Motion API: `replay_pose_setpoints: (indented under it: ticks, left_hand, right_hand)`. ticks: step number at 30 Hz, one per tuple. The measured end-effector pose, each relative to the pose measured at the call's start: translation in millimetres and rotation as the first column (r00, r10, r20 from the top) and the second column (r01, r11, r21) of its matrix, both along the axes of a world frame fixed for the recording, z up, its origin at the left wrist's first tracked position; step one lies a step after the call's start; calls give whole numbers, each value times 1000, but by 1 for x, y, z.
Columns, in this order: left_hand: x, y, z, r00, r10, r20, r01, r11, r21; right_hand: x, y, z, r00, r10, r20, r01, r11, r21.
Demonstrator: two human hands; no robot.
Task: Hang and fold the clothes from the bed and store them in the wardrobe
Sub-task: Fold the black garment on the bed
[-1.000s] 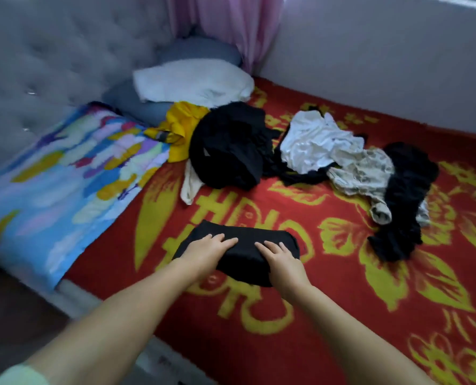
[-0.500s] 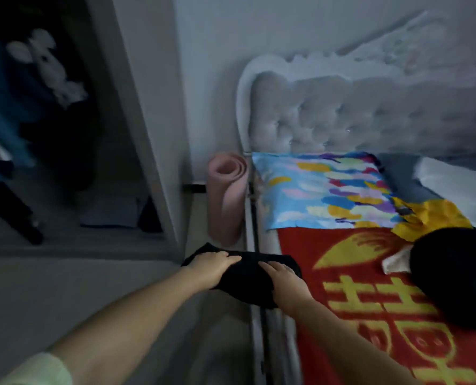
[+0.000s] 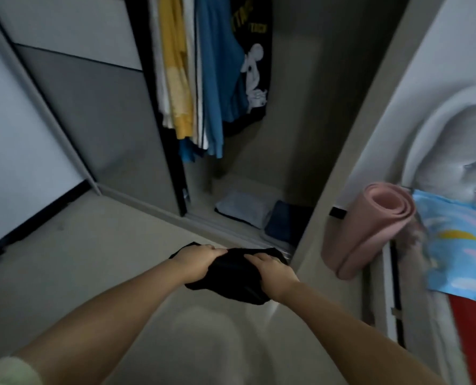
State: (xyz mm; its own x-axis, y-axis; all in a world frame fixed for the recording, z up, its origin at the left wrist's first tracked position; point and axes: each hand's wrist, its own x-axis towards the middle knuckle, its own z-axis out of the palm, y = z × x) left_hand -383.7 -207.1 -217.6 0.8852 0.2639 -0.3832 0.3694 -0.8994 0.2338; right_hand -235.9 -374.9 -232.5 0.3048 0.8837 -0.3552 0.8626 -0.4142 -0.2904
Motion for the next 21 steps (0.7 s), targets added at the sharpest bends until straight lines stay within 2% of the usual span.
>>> replay_pose_setpoints:
  ticks: [8,13,21]
  left_hand:
    - [-17,108,-22,999,29,-25,-30,999,-39]
    - [28,174,-50,1000,13,6,-12,996,-87]
    - [117,280,-84,999,-7,-31,2,987,-161]
  right_hand:
    - [-6,115,-17,991,122,-52,-122,992,-14]
    - [40,177,-39,992,116,-49,-117,993,-17]
    - [116,273,-67,997,32,-76,-38,996,-80]
